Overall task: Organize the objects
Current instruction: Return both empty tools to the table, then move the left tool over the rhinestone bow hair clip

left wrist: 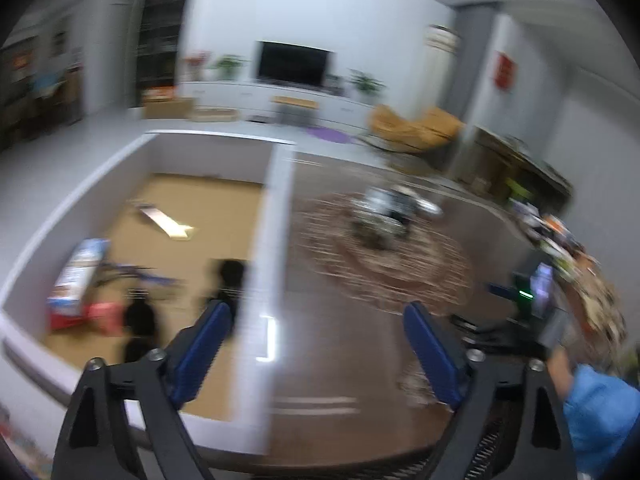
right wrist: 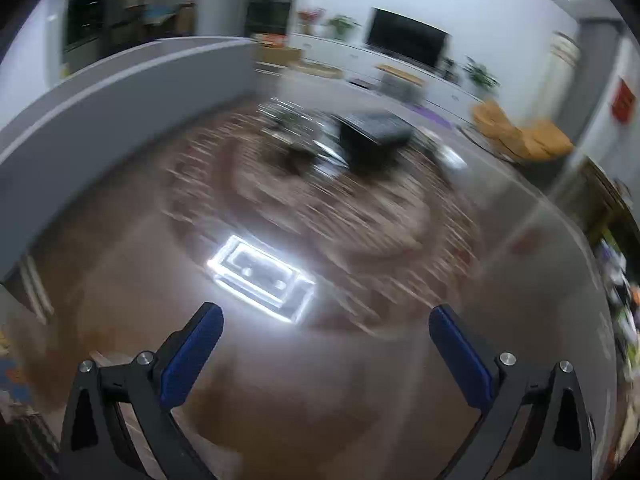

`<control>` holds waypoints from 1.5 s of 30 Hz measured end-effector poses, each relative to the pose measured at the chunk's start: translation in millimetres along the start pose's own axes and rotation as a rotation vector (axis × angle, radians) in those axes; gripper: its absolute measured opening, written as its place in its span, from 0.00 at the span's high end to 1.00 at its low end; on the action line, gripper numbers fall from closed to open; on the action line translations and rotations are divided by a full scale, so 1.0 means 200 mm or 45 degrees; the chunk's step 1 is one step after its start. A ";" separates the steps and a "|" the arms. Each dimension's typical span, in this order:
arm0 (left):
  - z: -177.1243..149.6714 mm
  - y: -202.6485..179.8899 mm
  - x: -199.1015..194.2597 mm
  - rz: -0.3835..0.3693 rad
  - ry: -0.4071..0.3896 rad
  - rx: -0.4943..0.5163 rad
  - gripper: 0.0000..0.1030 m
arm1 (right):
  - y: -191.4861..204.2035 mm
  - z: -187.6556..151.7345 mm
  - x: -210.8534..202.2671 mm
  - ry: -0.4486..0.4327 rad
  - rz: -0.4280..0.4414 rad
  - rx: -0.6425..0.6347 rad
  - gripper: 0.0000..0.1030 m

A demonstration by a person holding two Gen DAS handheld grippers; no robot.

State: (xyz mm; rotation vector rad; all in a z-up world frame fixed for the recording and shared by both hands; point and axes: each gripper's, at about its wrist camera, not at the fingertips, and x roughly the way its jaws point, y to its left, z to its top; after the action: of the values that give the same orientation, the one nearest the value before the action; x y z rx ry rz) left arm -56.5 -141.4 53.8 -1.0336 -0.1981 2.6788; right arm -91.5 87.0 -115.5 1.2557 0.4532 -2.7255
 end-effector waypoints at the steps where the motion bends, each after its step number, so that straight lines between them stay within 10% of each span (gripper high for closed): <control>1: -0.01 -0.07 0.02 -0.036 0.015 0.026 0.06 | -0.06 -0.04 0.02 0.012 -0.027 0.030 0.00; 6: -0.15 -0.40 0.31 -0.127 0.174 0.153 0.06 | -0.23 -0.11 0.09 0.071 -0.030 0.137 0.00; 18: -0.28 -0.41 0.88 0.102 0.361 0.057 0.06 | -0.34 -0.17 0.09 0.099 0.091 0.314 0.00; 26: -0.30 -0.44 0.97 0.249 0.379 0.154 0.04 | -0.33 -0.17 0.08 0.098 0.091 0.313 0.00; 45: -0.31 -0.44 0.96 0.252 0.331 0.156 0.00 | -0.33 -0.18 0.08 0.099 0.090 0.314 0.00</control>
State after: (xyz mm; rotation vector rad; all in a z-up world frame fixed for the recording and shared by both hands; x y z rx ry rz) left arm -134.3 0.8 -96.3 -1.4108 0.1240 2.6482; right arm -91.4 160.5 -135.1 1.4075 0.0766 -2.7449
